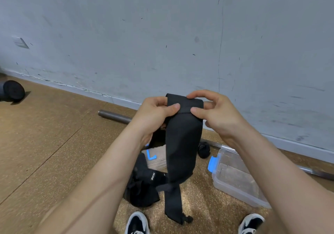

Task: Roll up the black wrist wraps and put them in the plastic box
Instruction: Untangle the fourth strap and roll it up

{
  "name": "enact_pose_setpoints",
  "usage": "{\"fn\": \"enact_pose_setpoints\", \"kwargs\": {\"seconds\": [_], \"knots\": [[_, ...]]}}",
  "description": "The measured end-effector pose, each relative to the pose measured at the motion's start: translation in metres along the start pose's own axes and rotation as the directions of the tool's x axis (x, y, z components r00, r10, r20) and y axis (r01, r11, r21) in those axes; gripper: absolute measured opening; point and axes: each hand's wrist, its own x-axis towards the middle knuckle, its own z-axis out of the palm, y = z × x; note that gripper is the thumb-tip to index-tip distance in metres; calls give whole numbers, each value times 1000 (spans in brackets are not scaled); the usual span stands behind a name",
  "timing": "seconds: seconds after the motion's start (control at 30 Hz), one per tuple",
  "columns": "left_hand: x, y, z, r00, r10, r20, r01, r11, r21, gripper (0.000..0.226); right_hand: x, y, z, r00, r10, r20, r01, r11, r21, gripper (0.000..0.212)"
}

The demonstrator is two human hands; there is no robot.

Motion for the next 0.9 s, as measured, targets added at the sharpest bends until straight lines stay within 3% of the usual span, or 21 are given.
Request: {"fn": "enact_pose_setpoints", "kwargs": {"seconds": [0.07, 0.13, 0.23, 0.43, 0.53, 0.57, 0.63, 0.7, 0.73, 0.8, 0.9], "knots": [[1, 0, -4, 999, 35, -35, -34, 999, 22, 12, 0, 0, 0, 996, 68, 56, -74, 992, 104, 28], [3, -3, -4, 996, 53, -69, -52, 998, 21, 16, 0, 1, -1, 962, 171, 215, -225, 939, 259, 28], [4, -7, -3, 998, 42, -52, -42, 999, 5, 23, 0, 3, -1, 914, 201, 352, -343, 846, 408, 25], [3, -5, -8, 999, 23, 35, -22, 999, -25, 19, 1, 9, 9, 959, 169, 226, -264, 818, 510, 24], [2, -8, -10, 989, -63, 137, 75, 994, -84, 40, 7, 2, 5, 985, 147, 94, -171, 717, 676, 22], [2, -11, -12, 973, -109, 204, 120, 992, -38, 49, 9, 0, 1, 988, 146, 46, -132, 665, 735, 22], [-1, -18, -17, 924, -187, 333, 118, 969, 219, 55, 12, -4, -8, 989, 141, -53, -43, 601, 798, 23], [-6, -23, -22, 907, -230, 352, 72, 910, 409, 41, 15, -3, -16, 983, 118, -140, 38, 616, 787, 23], [-7, -24, -24, 913, -231, 335, 83, 912, 402, 36, 16, -1, -18, 978, 106, -181, 68, 657, 751, 24], [-10, -22, -27, 923, -207, 325, 124, 958, 258, 34, 20, 4, -20, 960, 82, -267, 106, 777, 621, 26], [-11, -15, -37, 944, -151, 293, 133, 988, 80, 51, 26, 10, -18, 935, 51, -352, 112, 897, 427, 32]]}}
